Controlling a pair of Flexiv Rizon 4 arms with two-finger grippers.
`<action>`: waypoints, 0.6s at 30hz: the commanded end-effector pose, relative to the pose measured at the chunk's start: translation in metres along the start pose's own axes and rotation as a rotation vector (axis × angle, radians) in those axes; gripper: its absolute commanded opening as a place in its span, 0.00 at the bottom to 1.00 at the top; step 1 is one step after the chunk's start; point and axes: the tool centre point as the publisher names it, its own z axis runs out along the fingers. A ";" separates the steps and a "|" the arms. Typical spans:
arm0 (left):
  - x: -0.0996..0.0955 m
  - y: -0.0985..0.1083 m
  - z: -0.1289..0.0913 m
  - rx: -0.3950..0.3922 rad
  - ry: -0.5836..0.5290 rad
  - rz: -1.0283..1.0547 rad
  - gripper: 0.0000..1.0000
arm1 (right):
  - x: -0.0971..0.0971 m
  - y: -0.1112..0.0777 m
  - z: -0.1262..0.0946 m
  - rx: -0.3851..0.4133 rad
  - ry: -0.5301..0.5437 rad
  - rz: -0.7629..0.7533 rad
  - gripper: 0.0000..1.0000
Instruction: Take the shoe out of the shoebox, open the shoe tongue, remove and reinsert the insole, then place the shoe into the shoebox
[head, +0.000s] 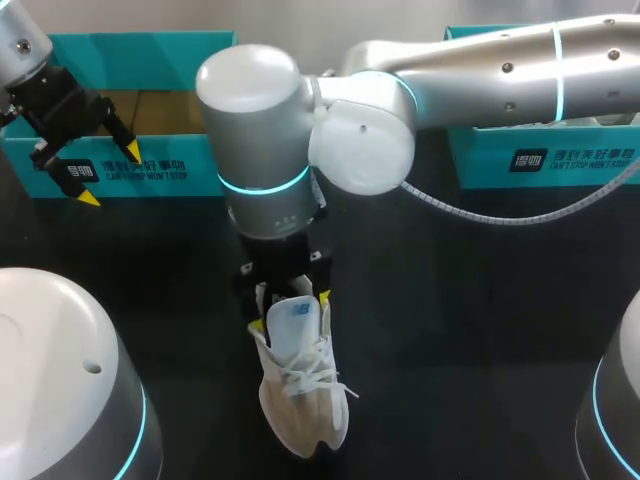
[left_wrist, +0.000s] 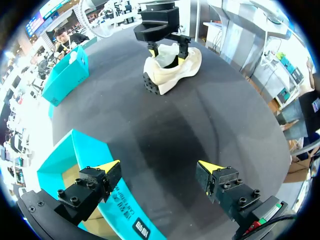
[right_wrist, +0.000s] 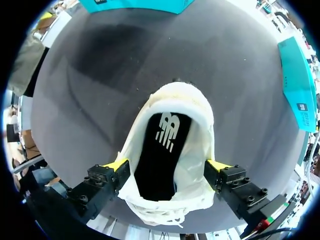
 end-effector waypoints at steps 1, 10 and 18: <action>0.001 0.000 0.000 -0.003 0.001 0.000 1.00 | 0.006 -0.007 -0.002 0.001 -0.020 0.013 1.00; 0.001 0.000 0.000 -0.003 0.001 0.000 1.00 | 0.010 -0.021 -0.014 0.016 -0.048 0.036 1.00; 0.001 0.000 0.000 -0.003 0.001 0.000 1.00 | 0.010 -0.030 -0.017 0.030 -0.056 0.050 1.00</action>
